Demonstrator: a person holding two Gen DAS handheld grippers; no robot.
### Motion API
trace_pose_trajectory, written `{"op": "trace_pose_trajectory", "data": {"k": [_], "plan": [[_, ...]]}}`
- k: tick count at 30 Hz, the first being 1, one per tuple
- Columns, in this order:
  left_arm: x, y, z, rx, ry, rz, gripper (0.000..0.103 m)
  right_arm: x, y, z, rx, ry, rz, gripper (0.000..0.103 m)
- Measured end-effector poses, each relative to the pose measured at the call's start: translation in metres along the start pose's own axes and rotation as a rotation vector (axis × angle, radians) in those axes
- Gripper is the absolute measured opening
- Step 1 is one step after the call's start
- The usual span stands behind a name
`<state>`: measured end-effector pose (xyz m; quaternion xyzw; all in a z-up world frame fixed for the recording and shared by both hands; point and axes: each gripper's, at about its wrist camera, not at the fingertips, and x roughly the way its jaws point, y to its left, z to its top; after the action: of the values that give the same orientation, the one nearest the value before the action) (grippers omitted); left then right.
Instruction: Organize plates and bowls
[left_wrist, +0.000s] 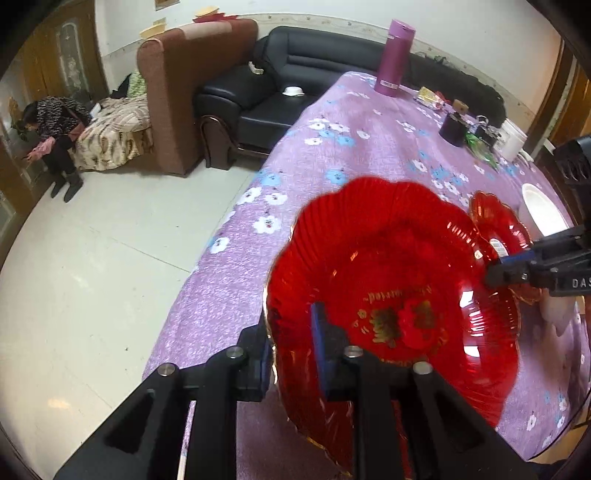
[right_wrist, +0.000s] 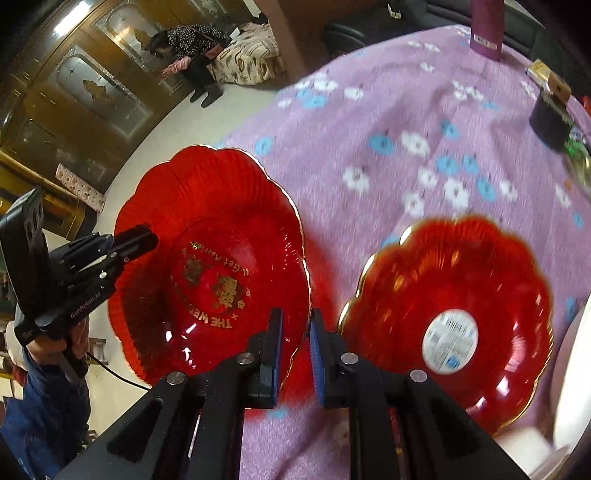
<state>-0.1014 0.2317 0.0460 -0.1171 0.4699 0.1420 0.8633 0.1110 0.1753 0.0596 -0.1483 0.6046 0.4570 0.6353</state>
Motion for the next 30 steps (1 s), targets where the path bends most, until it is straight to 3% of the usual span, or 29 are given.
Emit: {"op": "trace_pose_trajectory", "data": {"k": [3, 7, 14, 18, 24, 30], "plan": [[-0.016, 0.001, -0.001, -0.001, -0.048, 0.020, 0.053, -0.006, -0.001, -0.005, 0.001, -0.015, -0.025, 0.018], [-0.040, 0.006, -0.001, -0.018, -0.104, 0.045, 0.055, -0.028, -0.008, -0.012, -0.007, -0.054, -0.040, 0.019], [-0.059, -0.027, 0.009, 0.053, -0.152, -0.007, 0.063, -0.053, -0.050, -0.031, 0.086, -0.102, -0.131, 0.019], [-0.054, -0.065, 0.026, 0.134, -0.139, -0.064, 0.063, -0.059, -0.057, -0.051, 0.101, -0.084, -0.164, 0.020], [-0.019, -0.121, 0.064, 0.195, -0.068, -0.125, 0.063, -0.090, -0.075, -0.062, 0.198, -0.166, -0.051, 0.020], [0.021, -0.160, 0.083, 0.210, 0.021, -0.168, 0.063, -0.108, -0.102, -0.056, 0.258, -0.196, -0.095, 0.021]]}}
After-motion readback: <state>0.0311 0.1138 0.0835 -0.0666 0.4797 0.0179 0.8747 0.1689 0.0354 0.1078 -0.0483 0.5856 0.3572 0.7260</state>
